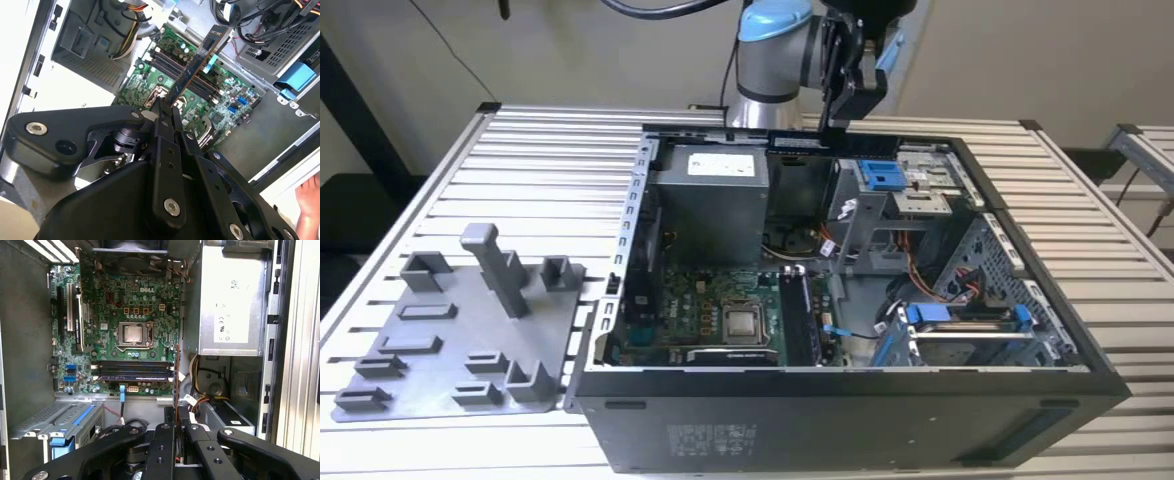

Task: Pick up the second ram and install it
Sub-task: 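Insert the second ram into the second slot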

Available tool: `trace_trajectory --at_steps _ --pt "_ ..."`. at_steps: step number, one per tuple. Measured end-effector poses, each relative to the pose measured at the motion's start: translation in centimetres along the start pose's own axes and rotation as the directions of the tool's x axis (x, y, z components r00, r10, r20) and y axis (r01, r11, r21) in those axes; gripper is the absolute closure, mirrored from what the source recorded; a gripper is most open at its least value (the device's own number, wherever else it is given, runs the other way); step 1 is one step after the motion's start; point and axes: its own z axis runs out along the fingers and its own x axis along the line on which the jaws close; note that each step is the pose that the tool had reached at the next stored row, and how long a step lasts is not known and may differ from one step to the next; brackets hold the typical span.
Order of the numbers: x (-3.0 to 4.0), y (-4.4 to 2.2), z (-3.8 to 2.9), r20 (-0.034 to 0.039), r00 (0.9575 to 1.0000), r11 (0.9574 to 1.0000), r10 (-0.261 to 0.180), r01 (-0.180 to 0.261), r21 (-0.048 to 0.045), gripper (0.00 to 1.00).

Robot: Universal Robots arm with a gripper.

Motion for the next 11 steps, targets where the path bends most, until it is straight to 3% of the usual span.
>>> trace_trajectory --at_steps 3,11 --pt "0.00 0.00 0.00 0.0000 1.0000 1.0000 0.002 -0.002 0.0000 0.86" --pt "0.00 0.00 0.01 0.0002 0.9957 0.9957 0.093 -0.093 0.0026 0.86"
